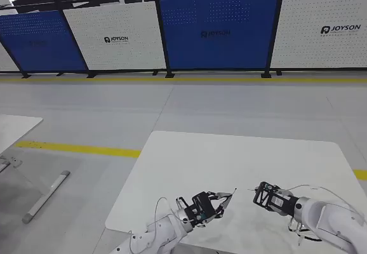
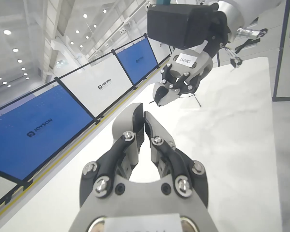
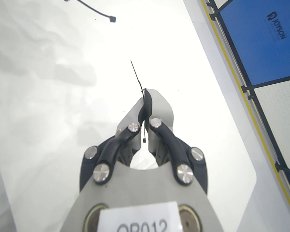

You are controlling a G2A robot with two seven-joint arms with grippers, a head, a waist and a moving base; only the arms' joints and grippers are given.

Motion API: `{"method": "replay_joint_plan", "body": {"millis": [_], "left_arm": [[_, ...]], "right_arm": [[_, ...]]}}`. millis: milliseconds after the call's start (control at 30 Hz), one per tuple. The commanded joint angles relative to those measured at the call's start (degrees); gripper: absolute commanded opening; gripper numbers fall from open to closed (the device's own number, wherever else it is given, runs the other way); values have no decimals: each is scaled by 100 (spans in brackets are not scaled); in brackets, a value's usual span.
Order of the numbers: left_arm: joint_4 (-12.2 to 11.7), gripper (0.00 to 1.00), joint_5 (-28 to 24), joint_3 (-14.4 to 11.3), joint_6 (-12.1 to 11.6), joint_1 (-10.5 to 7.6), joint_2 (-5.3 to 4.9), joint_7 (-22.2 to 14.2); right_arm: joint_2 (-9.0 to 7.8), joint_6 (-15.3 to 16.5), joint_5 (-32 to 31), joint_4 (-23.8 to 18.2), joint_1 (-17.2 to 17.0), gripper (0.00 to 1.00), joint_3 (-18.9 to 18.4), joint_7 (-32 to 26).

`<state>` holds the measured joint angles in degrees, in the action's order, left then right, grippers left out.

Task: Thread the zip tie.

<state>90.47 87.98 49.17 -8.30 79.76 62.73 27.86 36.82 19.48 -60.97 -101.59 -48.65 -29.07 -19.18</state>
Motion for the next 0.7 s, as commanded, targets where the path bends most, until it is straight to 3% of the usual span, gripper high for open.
{"method": "replay_joint_plan", "body": {"millis": [0, 300, 667], "left_arm": [[18, 0, -6, 20, 18, 24, -5, 4], [18, 0, -6, 20, 18, 24, -5, 4], [32, 0, 67, -73, 92, 33, 27, -8]], "right_arm": [[0, 0, 0, 0, 0, 0, 0, 0], [5, -15, -7, -3, -23, 0, -5, 22], [144, 0, -25, -136, -61, 0, -15, -204]]}}
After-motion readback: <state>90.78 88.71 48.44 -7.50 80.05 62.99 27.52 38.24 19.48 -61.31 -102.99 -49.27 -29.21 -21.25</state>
